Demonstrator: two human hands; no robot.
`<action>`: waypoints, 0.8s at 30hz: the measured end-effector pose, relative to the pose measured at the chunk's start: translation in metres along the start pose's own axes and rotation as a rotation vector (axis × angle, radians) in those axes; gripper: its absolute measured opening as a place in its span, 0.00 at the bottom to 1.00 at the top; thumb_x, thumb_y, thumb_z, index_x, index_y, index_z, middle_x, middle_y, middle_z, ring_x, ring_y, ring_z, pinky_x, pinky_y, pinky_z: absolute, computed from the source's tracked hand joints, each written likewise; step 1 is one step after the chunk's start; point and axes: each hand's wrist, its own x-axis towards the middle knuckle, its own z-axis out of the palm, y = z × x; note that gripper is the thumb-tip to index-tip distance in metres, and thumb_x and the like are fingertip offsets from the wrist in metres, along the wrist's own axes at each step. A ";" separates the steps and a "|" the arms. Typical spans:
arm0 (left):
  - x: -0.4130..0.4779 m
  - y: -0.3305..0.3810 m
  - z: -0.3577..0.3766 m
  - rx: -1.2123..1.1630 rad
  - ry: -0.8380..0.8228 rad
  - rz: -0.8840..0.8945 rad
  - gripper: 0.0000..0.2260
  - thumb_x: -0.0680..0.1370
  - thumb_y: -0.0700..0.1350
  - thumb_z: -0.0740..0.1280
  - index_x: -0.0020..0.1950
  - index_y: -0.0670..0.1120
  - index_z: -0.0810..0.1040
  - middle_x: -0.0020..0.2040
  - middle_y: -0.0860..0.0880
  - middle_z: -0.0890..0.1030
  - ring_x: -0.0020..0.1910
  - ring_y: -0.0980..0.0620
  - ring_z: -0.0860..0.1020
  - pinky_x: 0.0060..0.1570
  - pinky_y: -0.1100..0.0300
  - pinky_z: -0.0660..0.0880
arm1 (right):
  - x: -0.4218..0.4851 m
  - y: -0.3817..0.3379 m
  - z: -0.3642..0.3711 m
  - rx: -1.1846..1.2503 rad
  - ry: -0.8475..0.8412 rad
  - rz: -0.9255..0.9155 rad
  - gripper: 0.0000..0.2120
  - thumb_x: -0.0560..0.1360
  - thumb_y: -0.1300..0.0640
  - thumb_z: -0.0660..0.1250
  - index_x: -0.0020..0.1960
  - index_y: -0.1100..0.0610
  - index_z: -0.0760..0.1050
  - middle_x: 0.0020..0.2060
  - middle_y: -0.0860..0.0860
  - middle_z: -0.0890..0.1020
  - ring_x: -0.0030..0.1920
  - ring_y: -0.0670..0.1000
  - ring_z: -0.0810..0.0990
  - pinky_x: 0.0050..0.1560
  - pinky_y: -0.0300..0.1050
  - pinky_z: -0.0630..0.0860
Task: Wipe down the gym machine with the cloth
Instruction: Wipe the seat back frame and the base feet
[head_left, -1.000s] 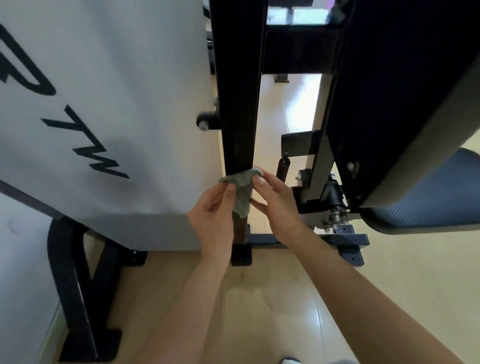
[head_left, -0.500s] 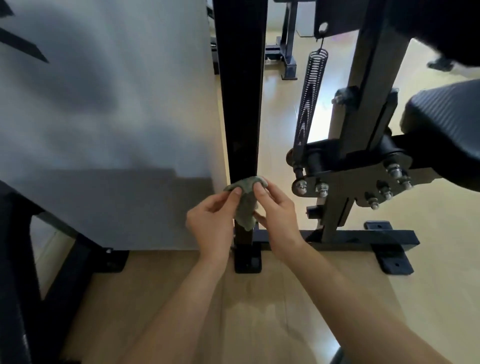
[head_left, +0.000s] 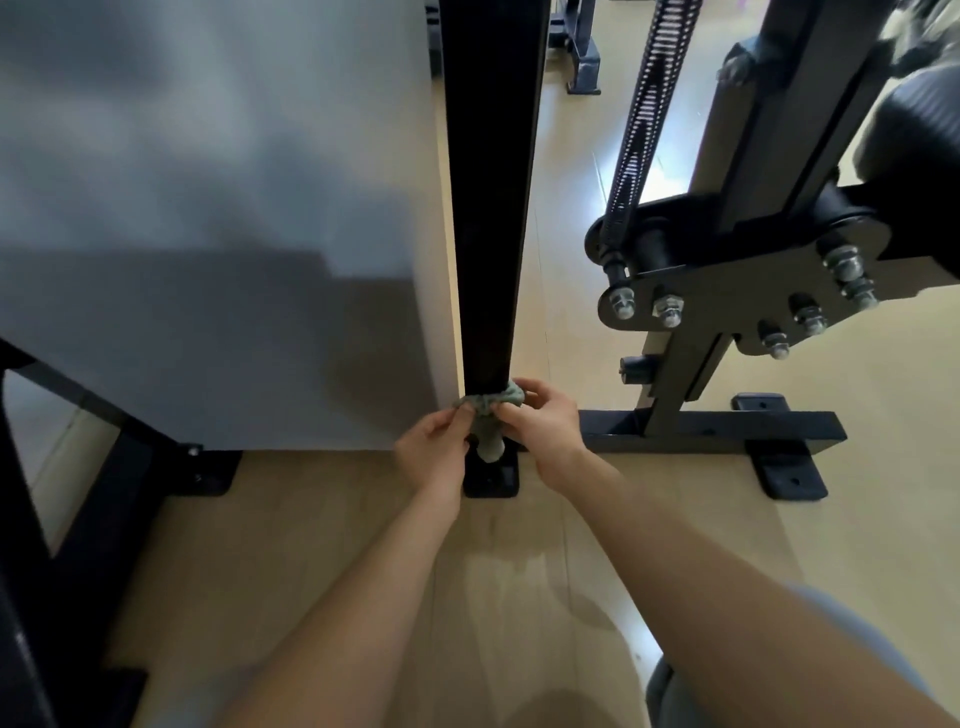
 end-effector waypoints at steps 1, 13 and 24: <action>0.002 -0.007 0.000 -0.016 -0.009 -0.032 0.04 0.74 0.47 0.78 0.43 0.48 0.86 0.41 0.47 0.87 0.40 0.49 0.85 0.48 0.51 0.84 | 0.004 0.007 -0.001 -0.025 -0.001 0.018 0.17 0.73 0.65 0.75 0.57 0.49 0.79 0.52 0.50 0.85 0.54 0.51 0.84 0.58 0.54 0.82; 0.035 -0.061 0.013 0.058 -0.098 -0.221 0.07 0.80 0.45 0.70 0.43 0.48 0.81 0.48 0.43 0.85 0.47 0.47 0.84 0.40 0.57 0.80 | 0.041 0.060 0.004 -0.269 -0.123 0.191 0.19 0.78 0.64 0.69 0.67 0.54 0.74 0.57 0.53 0.81 0.58 0.56 0.80 0.54 0.54 0.83; 0.034 -0.046 0.025 -0.203 -0.058 -0.379 0.03 0.76 0.32 0.71 0.44 0.37 0.80 0.49 0.36 0.84 0.45 0.43 0.84 0.41 0.56 0.82 | 0.046 0.049 0.005 -0.165 -0.029 0.208 0.23 0.72 0.69 0.73 0.66 0.61 0.77 0.55 0.56 0.83 0.53 0.58 0.84 0.52 0.54 0.84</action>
